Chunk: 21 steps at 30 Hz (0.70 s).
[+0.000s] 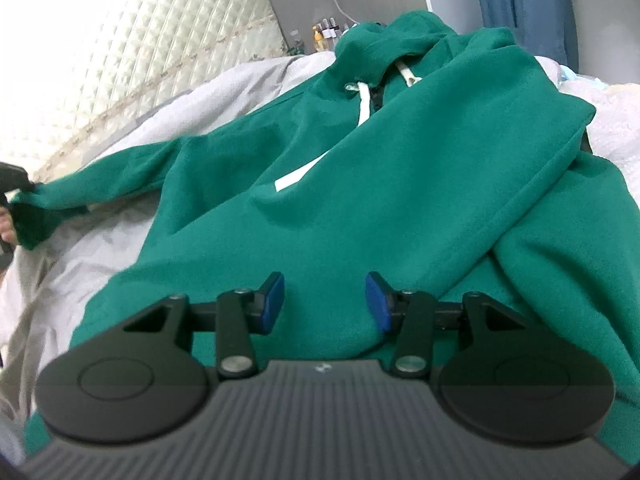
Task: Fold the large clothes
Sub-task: 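Lift the sleeve with the left gripper, fold it across the front, release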
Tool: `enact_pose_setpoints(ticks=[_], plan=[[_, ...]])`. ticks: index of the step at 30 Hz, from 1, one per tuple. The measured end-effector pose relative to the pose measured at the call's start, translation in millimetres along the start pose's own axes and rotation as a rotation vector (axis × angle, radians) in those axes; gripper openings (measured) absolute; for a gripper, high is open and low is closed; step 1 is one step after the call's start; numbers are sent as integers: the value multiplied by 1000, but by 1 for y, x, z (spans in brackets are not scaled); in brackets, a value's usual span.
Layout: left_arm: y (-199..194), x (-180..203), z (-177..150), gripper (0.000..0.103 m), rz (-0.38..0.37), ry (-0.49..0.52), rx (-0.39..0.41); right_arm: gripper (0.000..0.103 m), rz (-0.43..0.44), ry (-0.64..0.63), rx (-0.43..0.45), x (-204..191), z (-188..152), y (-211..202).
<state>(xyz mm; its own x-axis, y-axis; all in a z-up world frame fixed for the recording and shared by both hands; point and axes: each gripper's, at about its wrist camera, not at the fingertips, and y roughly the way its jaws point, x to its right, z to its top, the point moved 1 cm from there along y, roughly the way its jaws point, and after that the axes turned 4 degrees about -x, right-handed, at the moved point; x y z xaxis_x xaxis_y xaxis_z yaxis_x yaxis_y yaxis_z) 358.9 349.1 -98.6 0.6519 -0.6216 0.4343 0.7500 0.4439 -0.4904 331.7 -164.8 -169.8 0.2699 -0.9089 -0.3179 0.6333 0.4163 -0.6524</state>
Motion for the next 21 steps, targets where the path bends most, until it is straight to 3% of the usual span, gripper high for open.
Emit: enact_pose_setpoints(ticks=[2, 6, 10, 16, 21], plan=[[-8, 27, 21, 13, -45, 67, 53, 48, -1, 15, 9, 4, 3, -1], [-38, 104, 47, 13, -132, 324, 153, 48, -2, 41, 40, 9, 7, -11], [-79, 182, 47, 13, -254, 577, 225, 48, 5, 64, 88, 9, 10, -29], [-153, 275, -8, 13, -501, 850, 244, 49, 18, 98, 169, 17, 14, -64], [-189, 322, -83, 13, -677, 980, 178, 49, 11, 147, 211, 30, 13, -87]])
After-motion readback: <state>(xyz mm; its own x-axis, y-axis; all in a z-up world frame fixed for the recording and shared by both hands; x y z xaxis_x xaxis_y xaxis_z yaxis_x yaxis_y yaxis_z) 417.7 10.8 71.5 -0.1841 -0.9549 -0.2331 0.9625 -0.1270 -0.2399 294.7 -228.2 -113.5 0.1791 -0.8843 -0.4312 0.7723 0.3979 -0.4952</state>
